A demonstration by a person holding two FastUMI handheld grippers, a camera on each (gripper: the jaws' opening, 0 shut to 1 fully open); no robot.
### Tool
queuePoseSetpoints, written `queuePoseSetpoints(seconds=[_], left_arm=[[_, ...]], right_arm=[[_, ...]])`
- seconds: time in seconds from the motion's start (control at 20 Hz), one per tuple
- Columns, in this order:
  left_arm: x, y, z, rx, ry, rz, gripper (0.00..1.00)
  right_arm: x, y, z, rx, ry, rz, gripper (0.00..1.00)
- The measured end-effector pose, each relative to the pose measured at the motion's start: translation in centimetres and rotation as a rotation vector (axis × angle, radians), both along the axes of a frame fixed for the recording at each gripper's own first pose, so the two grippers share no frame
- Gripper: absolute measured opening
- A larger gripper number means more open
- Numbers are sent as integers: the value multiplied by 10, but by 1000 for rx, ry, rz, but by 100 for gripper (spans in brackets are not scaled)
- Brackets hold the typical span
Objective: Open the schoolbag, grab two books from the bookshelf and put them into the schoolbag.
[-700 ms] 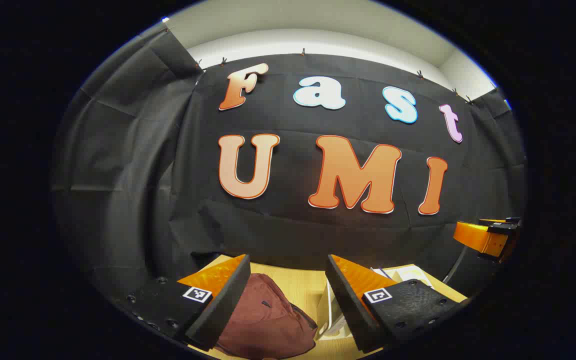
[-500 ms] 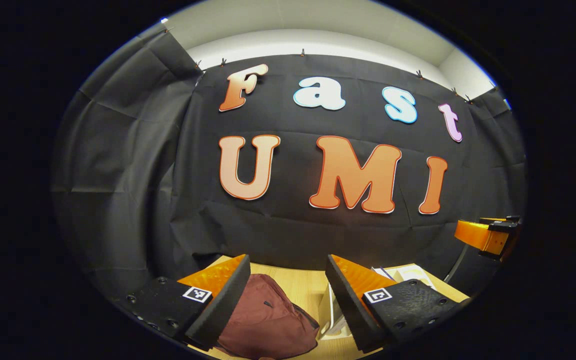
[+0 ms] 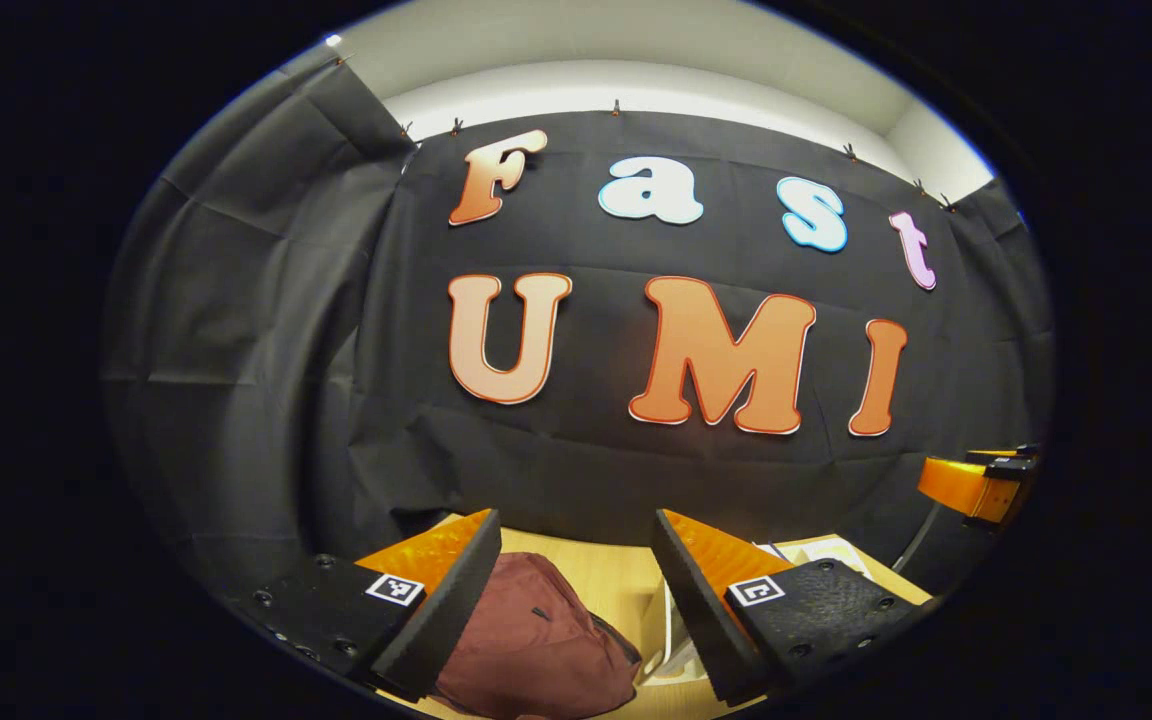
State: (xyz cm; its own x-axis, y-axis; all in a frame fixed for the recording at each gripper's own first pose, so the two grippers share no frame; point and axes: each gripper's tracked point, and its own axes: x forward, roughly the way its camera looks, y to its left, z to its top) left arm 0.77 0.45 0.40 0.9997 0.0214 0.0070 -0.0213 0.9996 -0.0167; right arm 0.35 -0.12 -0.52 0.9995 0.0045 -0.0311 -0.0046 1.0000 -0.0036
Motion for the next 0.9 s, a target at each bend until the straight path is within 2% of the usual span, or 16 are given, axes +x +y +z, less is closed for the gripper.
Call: queuePoseSetpoints(seconds=[0.45, 0.9], left_arm=[[8, -7, -3, 30, 16, -29, 95], [8, -8, 1, 76, 12, -34, 95]], right_arm=[[4, 6, -3, 30, 21, 20, 96], [4, -1, 0, 17, 9, -8, 96]])
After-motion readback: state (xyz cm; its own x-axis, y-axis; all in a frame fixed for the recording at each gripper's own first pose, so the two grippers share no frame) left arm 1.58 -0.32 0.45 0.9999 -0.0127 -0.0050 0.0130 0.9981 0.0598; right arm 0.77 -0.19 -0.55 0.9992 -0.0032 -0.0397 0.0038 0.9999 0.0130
